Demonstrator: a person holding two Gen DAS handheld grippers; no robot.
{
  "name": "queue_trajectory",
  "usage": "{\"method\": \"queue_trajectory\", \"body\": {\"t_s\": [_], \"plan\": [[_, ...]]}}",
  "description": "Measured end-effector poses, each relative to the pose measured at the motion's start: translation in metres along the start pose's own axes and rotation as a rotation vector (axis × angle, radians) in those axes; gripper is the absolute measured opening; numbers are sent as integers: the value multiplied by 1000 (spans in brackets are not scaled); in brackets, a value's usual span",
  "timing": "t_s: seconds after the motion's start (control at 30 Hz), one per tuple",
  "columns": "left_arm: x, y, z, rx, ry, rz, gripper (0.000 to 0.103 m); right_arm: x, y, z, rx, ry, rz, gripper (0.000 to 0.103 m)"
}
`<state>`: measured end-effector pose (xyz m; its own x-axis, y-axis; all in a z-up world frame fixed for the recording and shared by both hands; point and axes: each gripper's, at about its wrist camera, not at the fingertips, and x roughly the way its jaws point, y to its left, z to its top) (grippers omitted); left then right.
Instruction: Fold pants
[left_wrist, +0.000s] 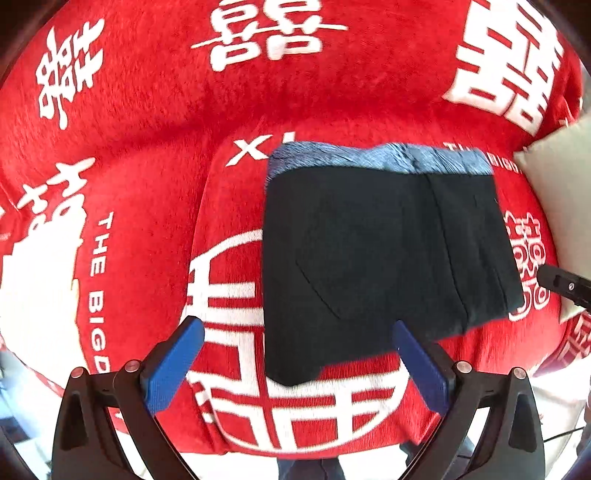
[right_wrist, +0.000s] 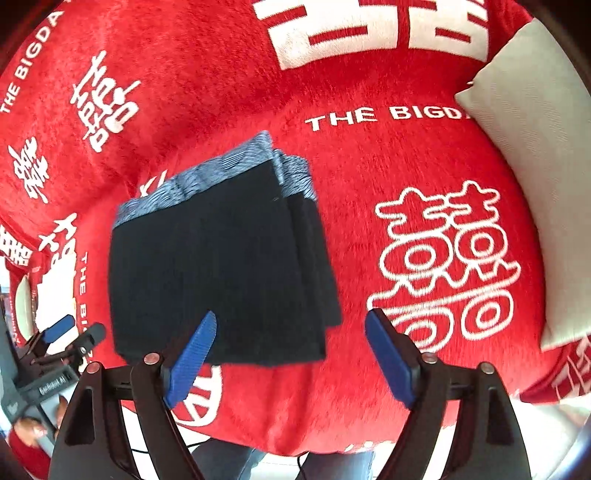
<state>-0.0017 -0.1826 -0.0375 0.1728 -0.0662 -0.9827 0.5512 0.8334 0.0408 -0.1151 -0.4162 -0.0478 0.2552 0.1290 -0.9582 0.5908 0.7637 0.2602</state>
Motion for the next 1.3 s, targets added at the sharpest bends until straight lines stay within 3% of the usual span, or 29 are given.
{"method": "queue_trajectory", "body": {"t_s": [0.1,0.17,0.4,0.77,1.3], "plan": [[-10,-8,-9,23,12,19,102,-13,12,-11,-8,-21,-23,93],[-16,-13,-12,32,17,25,102,-23,16,-20,-31,-32,-41,103],[-43,-18,-23,34,9,40,103,-51,43,-38,-121,-42,-96,103],[-67,-15,-36,33,10,52,102,-71,59,-60,-120,6,-134,103],[-89,-14,-38,60,-17,58,103,-94,68,-58,-143,-17,-148,103]]}}
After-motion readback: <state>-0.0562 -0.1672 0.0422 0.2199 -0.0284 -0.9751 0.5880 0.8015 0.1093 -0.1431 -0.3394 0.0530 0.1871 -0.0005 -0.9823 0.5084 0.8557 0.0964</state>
